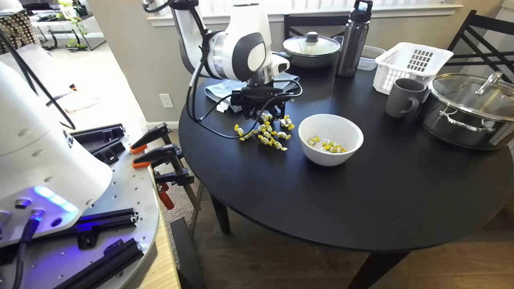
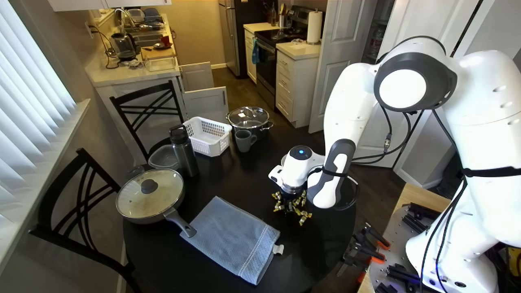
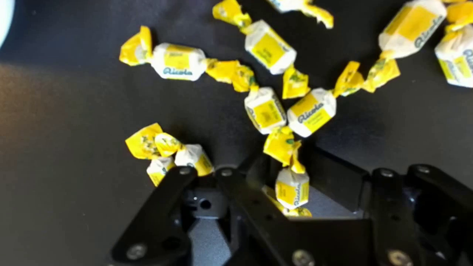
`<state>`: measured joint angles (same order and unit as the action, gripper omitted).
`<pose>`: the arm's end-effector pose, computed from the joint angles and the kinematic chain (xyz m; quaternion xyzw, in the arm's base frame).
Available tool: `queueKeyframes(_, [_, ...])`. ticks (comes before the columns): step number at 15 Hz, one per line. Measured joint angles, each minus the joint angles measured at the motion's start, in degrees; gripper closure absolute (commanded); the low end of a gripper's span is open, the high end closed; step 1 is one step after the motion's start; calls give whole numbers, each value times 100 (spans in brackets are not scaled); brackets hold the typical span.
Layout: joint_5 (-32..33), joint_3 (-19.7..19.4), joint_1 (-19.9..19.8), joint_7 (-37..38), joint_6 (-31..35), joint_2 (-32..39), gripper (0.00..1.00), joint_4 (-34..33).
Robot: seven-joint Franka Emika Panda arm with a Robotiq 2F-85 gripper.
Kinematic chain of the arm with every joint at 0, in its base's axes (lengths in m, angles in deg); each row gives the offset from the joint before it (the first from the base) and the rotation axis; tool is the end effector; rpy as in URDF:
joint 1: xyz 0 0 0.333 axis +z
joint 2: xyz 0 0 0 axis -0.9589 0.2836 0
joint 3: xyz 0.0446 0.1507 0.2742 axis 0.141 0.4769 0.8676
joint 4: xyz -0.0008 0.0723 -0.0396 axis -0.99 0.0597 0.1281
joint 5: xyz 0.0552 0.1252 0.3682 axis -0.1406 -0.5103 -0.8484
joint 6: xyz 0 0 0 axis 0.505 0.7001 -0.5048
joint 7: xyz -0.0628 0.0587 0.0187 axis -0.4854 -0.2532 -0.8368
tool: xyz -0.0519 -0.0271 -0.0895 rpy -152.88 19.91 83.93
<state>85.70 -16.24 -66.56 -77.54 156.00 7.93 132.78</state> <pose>0.4750 0.0868 0.0667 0.9058 0.4178 0.0651 0.0260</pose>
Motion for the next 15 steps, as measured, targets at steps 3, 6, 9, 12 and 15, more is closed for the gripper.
queueKeyframes(3, [-6, 57, 1, 0, 9, 0, 100, -28])
queueKeyframes(6, [-9, 114, 8, 0, 10, 6, 100, -42])
queueKeyframes(9, [-9, 134, 28, 0, 10, 7, 100, -60])
queueKeyframes(12, [-10, 105, 62, 0, 10, 5, 100, -122])
queueKeyframes(15, [-10, 84, 81, 0, 10, -17, 100, -154])
